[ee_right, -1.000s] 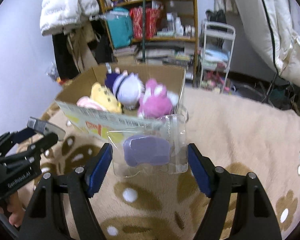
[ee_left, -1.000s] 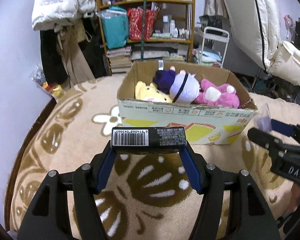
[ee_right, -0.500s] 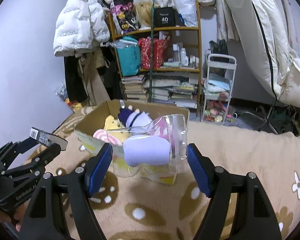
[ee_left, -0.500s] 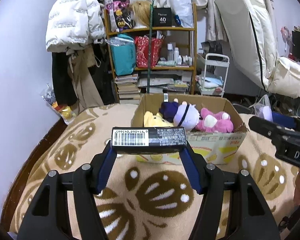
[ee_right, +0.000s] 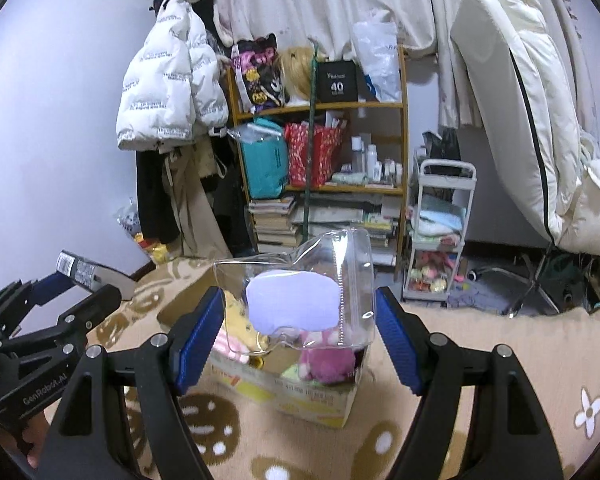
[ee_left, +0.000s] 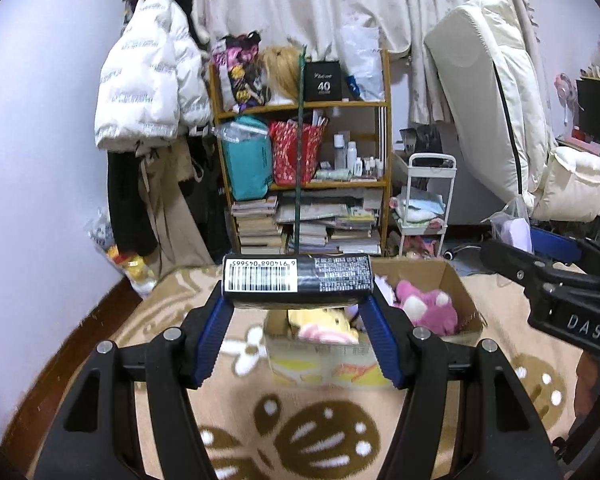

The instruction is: Organize soft objects

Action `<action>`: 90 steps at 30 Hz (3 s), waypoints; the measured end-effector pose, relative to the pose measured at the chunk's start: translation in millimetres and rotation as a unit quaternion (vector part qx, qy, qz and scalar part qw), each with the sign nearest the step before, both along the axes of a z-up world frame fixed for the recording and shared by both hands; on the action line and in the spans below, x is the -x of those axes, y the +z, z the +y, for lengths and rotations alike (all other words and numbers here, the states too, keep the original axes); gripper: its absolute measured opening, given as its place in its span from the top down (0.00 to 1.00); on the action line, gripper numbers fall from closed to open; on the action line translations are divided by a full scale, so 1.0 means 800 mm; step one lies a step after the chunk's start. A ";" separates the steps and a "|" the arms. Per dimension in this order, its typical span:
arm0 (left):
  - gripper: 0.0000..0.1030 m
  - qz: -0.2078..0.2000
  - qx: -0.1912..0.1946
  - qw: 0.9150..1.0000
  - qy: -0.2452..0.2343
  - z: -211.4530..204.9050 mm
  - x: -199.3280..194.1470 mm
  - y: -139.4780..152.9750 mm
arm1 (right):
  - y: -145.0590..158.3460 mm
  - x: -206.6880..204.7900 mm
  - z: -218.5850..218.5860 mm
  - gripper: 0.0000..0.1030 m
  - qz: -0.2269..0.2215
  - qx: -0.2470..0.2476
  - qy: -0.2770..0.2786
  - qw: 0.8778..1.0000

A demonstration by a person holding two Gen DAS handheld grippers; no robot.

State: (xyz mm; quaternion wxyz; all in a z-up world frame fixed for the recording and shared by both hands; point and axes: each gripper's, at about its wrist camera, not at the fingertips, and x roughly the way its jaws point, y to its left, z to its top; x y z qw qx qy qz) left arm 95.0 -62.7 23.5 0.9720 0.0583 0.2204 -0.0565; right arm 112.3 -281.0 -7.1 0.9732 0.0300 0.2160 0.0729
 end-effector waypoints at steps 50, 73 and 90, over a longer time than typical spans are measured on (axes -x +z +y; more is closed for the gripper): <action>0.18 0.104 0.013 0.995 -0.001 -0.002 -0.123 -0.086 | -0.111 -0.102 -0.017 0.14 0.108 -0.025 0.027 0.994; 0.07 0.058 -0.007 0.998 0.035 0.035 -0.038 -0.035 | -0.047 -0.013 -0.030 0.00 0.039 -0.027 -0.018 0.999; 0.02 0.020 -0.016 0.999 0.032 0.060 0.074 0.003 | 0.001 0.080 -0.027 0.00 -0.019 -0.013 -0.028 0.999</action>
